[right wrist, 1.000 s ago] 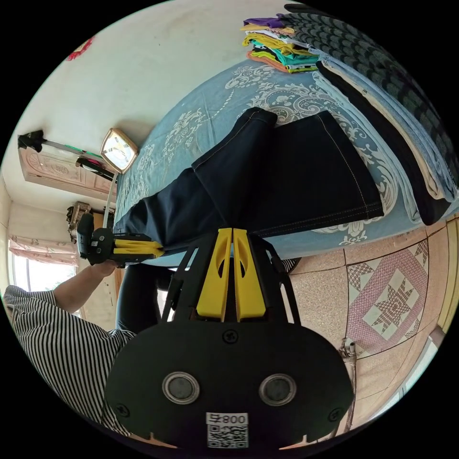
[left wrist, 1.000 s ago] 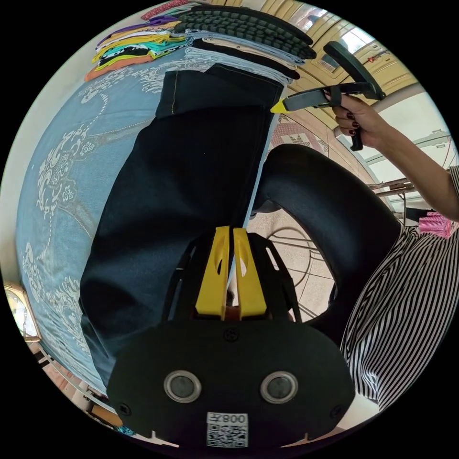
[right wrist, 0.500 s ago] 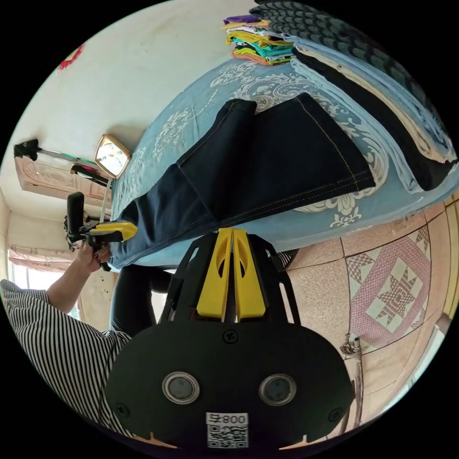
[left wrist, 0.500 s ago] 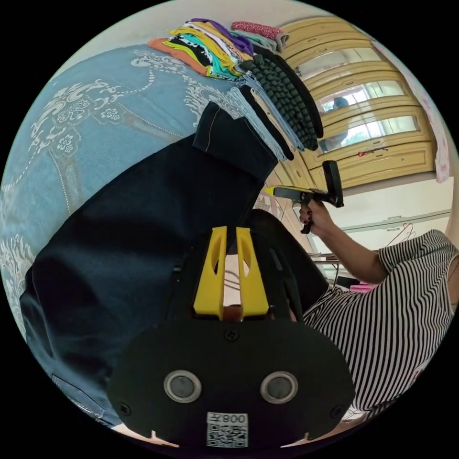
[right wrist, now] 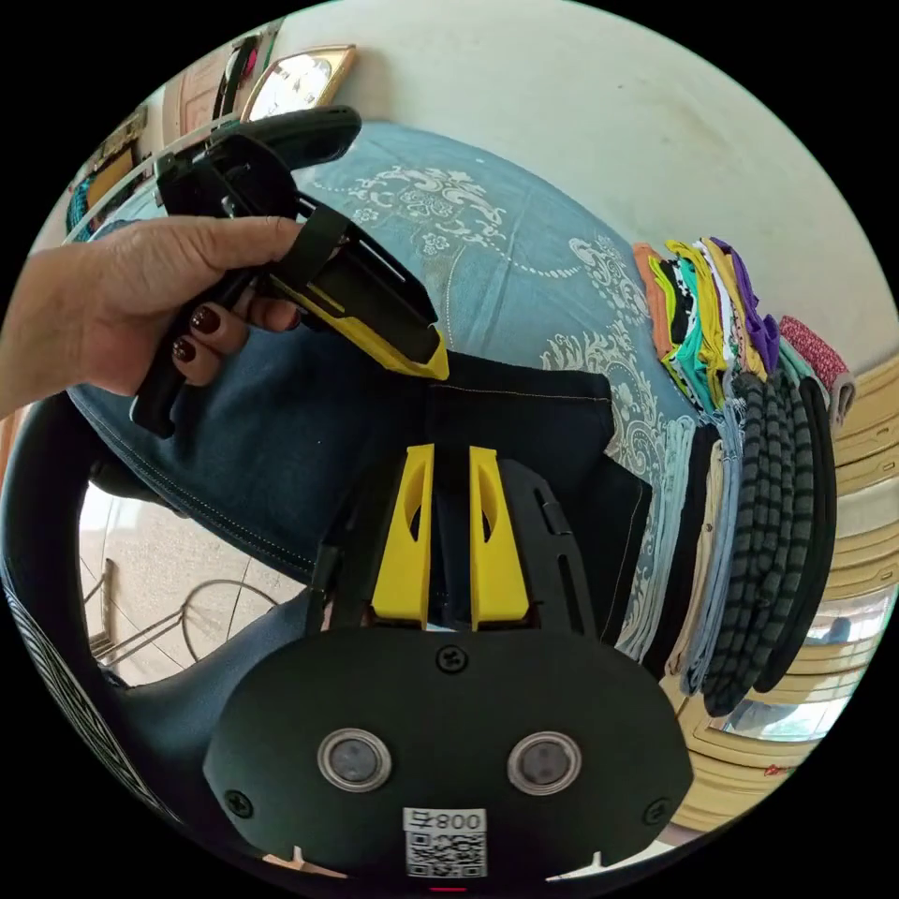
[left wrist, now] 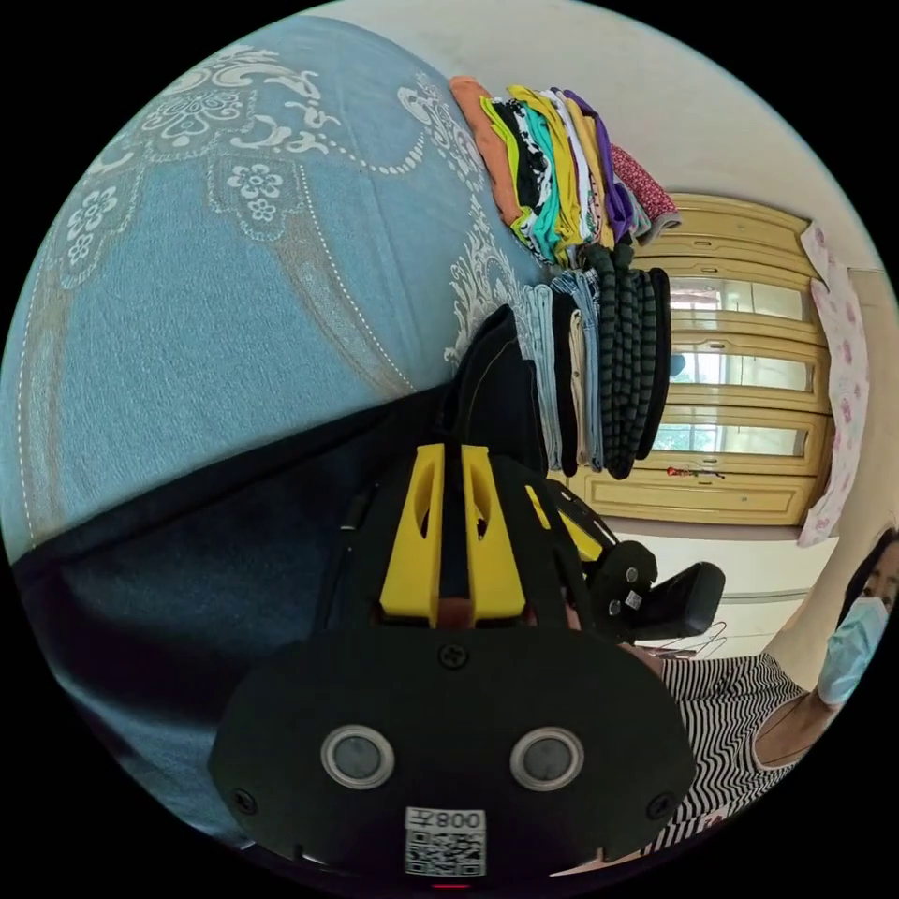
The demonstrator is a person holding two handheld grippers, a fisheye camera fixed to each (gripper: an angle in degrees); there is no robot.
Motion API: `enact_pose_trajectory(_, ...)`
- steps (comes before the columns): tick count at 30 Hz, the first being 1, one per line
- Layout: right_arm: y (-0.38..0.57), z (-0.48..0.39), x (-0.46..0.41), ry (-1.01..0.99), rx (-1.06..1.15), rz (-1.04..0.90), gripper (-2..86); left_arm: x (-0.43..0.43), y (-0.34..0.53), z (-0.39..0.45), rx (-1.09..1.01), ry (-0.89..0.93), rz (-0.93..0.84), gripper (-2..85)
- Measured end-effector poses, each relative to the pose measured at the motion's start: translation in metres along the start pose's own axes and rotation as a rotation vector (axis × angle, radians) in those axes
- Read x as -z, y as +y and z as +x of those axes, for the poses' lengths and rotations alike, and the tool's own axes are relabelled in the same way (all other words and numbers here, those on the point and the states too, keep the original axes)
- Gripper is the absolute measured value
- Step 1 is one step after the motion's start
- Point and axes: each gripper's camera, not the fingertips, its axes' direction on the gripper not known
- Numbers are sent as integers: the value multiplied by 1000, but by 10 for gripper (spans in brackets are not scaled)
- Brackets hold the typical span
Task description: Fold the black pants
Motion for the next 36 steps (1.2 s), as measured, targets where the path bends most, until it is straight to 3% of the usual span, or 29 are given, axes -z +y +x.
enact_pose_trajectory(6, 21, 39, 42, -50, -135, 79, 11, -10, -19, 28, -136, 109, 27, 24)
enact_pose_trajectory(14, 144, 179, 110, -302, -586, 268, 2, -73, -50, 106, -402, 181, -106, 20)
enact_pose_trajectory(20, 233, 260, 81, -571, -859, 318, 2, -141, -61, 142, -497, 69, -275, 18)
enact_pose_trajectory(32, 306, 315, 28, -725, -1039, 274, 2, -210, -44, 163, -573, 2, -481, 30)
enact_pose_trajectory(36, 331, 331, 25, -715, -1094, 283, 4, -188, -35, 182, -671, -22, -375, 43)
